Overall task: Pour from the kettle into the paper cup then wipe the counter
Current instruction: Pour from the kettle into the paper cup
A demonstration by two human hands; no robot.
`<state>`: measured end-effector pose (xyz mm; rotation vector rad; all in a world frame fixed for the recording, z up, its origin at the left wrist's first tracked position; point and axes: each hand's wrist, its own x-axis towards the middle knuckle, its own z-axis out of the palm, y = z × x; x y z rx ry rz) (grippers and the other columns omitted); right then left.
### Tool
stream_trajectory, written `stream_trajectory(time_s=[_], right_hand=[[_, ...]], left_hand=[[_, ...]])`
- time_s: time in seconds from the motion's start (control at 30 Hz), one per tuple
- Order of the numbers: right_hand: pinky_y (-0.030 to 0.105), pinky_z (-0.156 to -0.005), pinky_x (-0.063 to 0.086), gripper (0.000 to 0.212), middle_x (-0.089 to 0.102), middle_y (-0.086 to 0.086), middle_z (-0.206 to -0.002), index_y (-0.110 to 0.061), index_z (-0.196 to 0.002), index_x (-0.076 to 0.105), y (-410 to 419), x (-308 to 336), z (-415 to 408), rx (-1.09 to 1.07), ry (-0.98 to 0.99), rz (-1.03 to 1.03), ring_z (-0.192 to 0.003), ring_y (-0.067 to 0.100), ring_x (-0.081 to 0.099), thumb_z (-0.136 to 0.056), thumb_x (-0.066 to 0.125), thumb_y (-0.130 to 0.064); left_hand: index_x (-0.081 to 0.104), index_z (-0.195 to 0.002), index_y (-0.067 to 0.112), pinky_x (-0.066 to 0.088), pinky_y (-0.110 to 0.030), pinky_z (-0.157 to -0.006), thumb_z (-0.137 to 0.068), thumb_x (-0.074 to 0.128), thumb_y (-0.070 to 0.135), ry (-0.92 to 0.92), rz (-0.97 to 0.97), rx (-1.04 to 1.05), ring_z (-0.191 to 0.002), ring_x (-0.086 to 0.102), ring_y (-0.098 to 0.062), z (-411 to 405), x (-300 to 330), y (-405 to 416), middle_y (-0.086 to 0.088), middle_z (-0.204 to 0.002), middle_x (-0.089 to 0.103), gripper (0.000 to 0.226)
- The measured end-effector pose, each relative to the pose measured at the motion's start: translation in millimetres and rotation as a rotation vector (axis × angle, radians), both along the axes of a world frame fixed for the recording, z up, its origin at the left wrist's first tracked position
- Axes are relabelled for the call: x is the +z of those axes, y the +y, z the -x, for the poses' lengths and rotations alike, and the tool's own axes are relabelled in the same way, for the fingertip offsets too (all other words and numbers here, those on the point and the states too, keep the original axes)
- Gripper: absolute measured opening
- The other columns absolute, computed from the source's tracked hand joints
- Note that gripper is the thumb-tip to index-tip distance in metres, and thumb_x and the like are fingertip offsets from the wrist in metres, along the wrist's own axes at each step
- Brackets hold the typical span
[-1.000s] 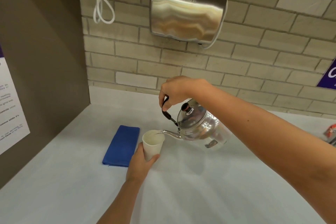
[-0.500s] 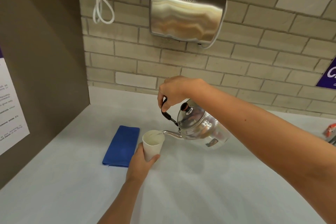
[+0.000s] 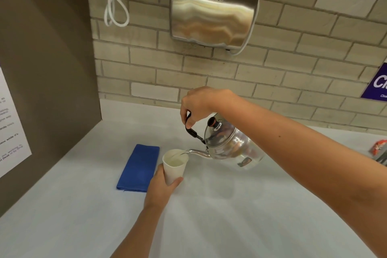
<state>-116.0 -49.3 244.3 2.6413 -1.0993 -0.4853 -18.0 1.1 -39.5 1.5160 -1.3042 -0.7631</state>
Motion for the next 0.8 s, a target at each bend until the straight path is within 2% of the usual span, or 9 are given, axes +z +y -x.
stream_trajectory(time_s=[0.17, 0.4, 0.67, 0.8], right_hand=[[0.024, -0.052, 0.033, 0.019, 0.054, -0.012, -0.074, -0.028, -0.095, 0.072, 0.0, -0.9, -1.5, -0.007, 0.012, 0.004, -0.078, 0.015, 0.052, -0.080, 0.067, -0.039], [0.024, -0.050, 0.030, 0.021, 0.050, -0.016, -0.068, -0.028, -0.096, 0.071, -1.4, -2.7, -0.2, -0.017, 0.021, 0.013, -0.063, 0.005, 0.044, -0.080, 0.067, -0.039], [0.024, -0.050, 0.031, 0.022, 0.051, -0.015, -0.070, -0.027, -0.097, 0.071, 0.4, -1.8, -0.5, -0.018, 0.030, 0.009, -0.069, 0.010, 0.048, -0.080, 0.067, -0.039], [0.024, -0.049, 0.028, 0.023, 0.049, -0.016, -0.068, -0.027, -0.100, 0.071, 1.4, -0.9, 0.2, -0.006, 0.038, 0.008, -0.071, 0.011, 0.048, -0.081, 0.066, -0.039]], left_hand=[[0.037, -0.132, 0.015, 0.046, -0.037, -0.093, -0.072, 0.075, 0.034, 0.001, 0.000, 0.004, -0.113, 0.052, -0.023, -0.5, -2.4, -0.7, -0.007, -0.127, 0.055, 0.073], [0.038, -0.131, 0.016, 0.047, -0.037, -0.093, -0.072, 0.076, 0.033, 0.013, 0.007, 0.000, -0.111, 0.053, -0.022, -0.2, -3.2, -1.1, -0.006, -0.124, 0.057, 0.072], [0.039, -0.131, 0.016, 0.044, -0.029, -0.087, -0.071, 0.077, 0.033, 0.014, 0.022, 0.003, -0.102, 0.050, -0.015, -0.5, -5.7, -2.4, -0.005, -0.122, 0.057, 0.073], [0.040, -0.129, 0.017, 0.045, -0.030, -0.087, -0.071, 0.077, 0.030, 0.043, 0.045, -0.011, -0.104, 0.052, -0.016, -0.3, -6.9, -2.8, -0.004, -0.121, 0.058, 0.070]])
